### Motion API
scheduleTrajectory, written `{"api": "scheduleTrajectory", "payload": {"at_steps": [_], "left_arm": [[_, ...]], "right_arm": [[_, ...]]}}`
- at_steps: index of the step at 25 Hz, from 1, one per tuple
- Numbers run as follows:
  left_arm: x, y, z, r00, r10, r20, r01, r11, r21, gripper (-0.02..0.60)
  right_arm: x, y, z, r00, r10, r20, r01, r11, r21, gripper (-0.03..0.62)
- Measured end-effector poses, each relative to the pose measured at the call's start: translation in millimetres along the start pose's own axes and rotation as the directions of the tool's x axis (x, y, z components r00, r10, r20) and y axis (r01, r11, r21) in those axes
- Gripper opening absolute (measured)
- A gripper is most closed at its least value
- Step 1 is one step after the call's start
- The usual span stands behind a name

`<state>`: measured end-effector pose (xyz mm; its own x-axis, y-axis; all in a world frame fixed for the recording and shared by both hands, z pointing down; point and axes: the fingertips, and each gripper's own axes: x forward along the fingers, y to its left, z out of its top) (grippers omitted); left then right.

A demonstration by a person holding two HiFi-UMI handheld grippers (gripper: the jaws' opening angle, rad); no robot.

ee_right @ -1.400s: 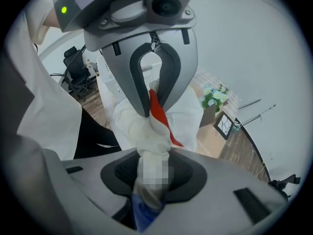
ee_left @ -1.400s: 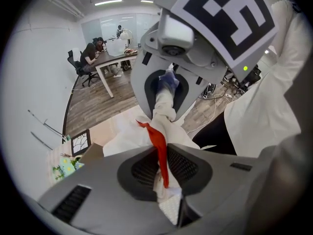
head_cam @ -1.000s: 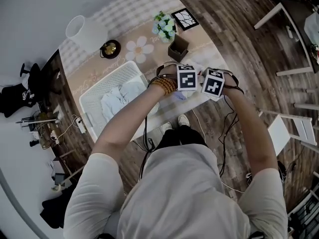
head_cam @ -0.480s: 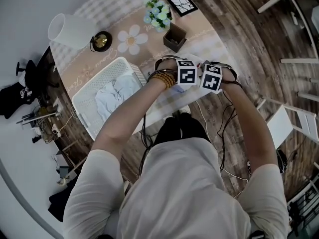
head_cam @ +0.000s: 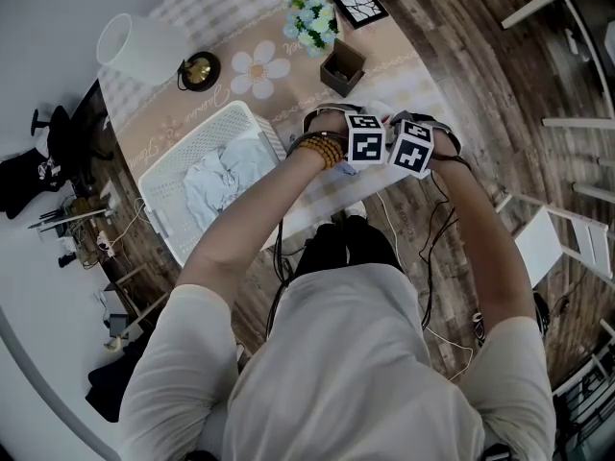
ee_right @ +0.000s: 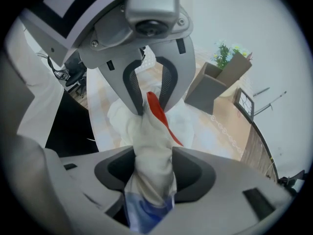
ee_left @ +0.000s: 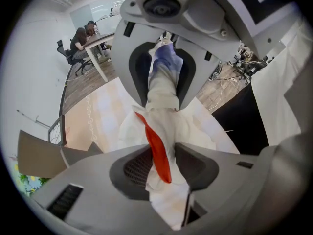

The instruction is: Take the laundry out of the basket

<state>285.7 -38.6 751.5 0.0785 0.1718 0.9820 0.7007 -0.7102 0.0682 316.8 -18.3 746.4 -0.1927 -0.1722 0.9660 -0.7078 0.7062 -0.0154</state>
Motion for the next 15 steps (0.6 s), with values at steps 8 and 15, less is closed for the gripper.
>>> {"api": "scheduleTrajectory", "payload": {"at_steps": [8,15], "left_arm": [[-28,2,2,0.998,0.054,0.016,-0.054,0.998,-0.018,0.221],[-77,5,9,0.986,0.12,0.115,-0.108,0.988,-0.107,0.221]], "right_arm": [[-27,-4,9,0.999,-0.026,0.03,0.025,0.999,0.023,0.298],[-63,-9,25,0.993,-0.062,0.097,0.054,0.995,0.082,0.298]]}}
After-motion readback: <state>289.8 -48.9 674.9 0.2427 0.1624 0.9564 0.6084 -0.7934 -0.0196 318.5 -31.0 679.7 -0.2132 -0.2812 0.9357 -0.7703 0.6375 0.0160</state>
